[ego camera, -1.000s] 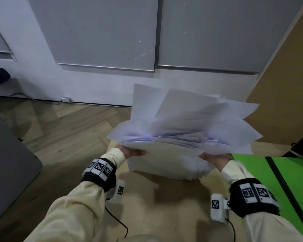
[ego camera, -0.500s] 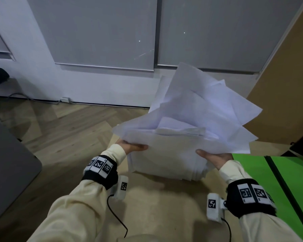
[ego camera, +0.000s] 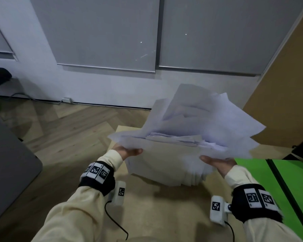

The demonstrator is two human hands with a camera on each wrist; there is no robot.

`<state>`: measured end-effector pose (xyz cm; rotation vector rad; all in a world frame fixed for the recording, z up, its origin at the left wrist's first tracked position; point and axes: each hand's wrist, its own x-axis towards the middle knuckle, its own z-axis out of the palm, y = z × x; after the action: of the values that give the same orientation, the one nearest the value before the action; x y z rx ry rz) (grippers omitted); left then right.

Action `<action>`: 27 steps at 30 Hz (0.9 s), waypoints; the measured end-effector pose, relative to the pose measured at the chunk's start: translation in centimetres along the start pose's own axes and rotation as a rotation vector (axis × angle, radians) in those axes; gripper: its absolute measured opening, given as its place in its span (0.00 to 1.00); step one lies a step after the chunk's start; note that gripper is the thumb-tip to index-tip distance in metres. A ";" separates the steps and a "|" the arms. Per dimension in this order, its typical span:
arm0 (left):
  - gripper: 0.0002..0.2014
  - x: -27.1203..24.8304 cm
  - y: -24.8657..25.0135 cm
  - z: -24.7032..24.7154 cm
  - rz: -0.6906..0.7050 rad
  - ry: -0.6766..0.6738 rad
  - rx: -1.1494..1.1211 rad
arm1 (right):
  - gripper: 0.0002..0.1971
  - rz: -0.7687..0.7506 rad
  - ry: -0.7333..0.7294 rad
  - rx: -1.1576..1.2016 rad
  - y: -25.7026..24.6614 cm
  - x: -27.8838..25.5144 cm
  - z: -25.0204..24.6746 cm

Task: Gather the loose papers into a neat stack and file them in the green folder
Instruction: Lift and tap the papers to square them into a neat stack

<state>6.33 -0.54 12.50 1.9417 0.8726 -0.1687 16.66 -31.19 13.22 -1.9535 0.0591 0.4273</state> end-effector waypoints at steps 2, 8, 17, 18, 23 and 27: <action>0.23 -0.9 0.5 0.0 -0.017 0.018 0.017 | 0.27 0.009 -0.050 0.016 0.4 -0.5 -0.1; 0.16 -0.2 0.4 0.8 0.049 0.028 0.210 | 0.42 -0.004 -0.009 -0.026 1.7 -0.5 0.1; 0.33 0.6 0.6 2.4 0.173 0.039 -0.018 | 0.28 0.090 -0.110 -0.104 -1.1 -1.4 2.0; 0.35 0.4 0.6 2.4 0.174 0.075 -0.084 | 0.28 0.088 -0.113 -0.086 -1.1 -1.4 1.8; 0.35 0.0 0.1 2.6 0.210 0.143 -0.245 | 0.37 0.040 -0.172 -0.025 -0.4 -2.0 1.1; 0.32 -0.8 0.1 2.5 0.243 0.156 -0.420 | 0.37 0.024 -0.113 -0.053 0.4 -1.6 0.9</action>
<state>6.43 -3.06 11.63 1.6588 0.6964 0.2922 14.77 -30.79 13.03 -1.9788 -0.0010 0.5592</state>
